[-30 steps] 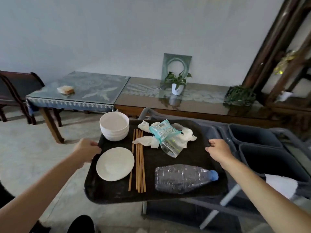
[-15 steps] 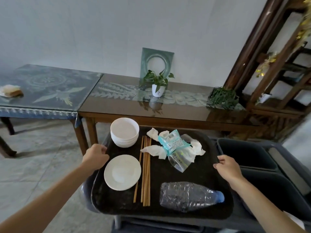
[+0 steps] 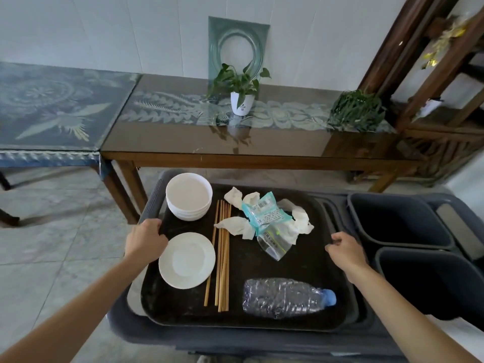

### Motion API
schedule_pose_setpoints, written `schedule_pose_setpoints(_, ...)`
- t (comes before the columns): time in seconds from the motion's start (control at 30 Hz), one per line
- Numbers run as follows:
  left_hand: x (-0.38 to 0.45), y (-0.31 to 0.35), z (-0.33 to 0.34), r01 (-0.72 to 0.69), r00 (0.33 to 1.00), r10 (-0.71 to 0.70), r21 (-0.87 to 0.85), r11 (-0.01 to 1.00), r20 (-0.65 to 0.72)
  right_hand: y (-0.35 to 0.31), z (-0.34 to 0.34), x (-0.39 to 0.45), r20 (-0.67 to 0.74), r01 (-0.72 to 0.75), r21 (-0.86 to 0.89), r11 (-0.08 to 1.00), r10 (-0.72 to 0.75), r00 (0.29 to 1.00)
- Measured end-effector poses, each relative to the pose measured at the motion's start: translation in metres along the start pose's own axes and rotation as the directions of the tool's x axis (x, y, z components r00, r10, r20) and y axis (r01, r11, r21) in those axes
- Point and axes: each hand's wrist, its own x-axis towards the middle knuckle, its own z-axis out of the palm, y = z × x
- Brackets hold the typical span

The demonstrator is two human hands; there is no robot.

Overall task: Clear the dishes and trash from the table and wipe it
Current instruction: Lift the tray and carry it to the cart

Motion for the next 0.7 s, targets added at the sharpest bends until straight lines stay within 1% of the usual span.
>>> schedule_pose_setpoints(0.07,0.000,0.004,0.003,0.009,1.000,-0.009,0.007,1.000,0.005,0.003,0.003,0.002,0.005,-0.017,-0.015,1.000,0.017,1.000)
schedule_pose_setpoints(0.17,0.002,0.017,0.003,0.030,0.999,-0.031,-0.048,0.998,-0.010,0.001,0.002,0.005,0.001,-0.043,-0.011,0.999,0.043,0.999)
schedule_pose_setpoints(0.23,0.001,0.027,0.000,0.140,0.990,-0.137,-0.147,0.979,0.029,-0.002,0.000,0.008,0.029,-0.118,0.073,0.990,0.116,0.993)
schedule_pose_setpoints(0.3,0.002,0.031,0.001,0.266,0.964,-0.246,-0.268,0.926,0.103,0.000,-0.002,0.014,0.089,-0.234,0.193,0.953,0.220,0.971)
schedule_pose_setpoints(0.37,0.008,0.028,0.004,0.360,0.931,-0.295,-0.408,0.839,0.214,0.003,-0.004,0.025,0.133,-0.311,0.277,0.909,0.284,0.950)
schedule_pose_setpoints(0.43,0.012,0.022,0.006,0.449,0.889,-0.293,-0.543,0.709,0.352,0.002,-0.005,0.029,0.174,-0.333,0.349,0.876,0.289,0.941)
schedule_pose_setpoints(0.5,0.013,0.020,0.006,0.502,0.861,-0.287,-0.613,0.611,0.420,-0.005,-0.008,0.026,0.224,-0.340,0.395,0.854,0.269,0.937)
schedule_pose_setpoints(0.6,0.007,0.034,-0.001,0.521,0.851,-0.277,-0.655,0.548,0.446,-0.009,-0.010,0.021,0.269,-0.349,0.416,0.840,0.253,0.929)
schedule_pose_setpoints(0.7,0.007,0.038,-0.004,0.518,0.853,-0.268,-0.662,0.542,0.448,-0.010,-0.010,0.022,0.283,-0.349,0.422,0.837,0.244,0.927)
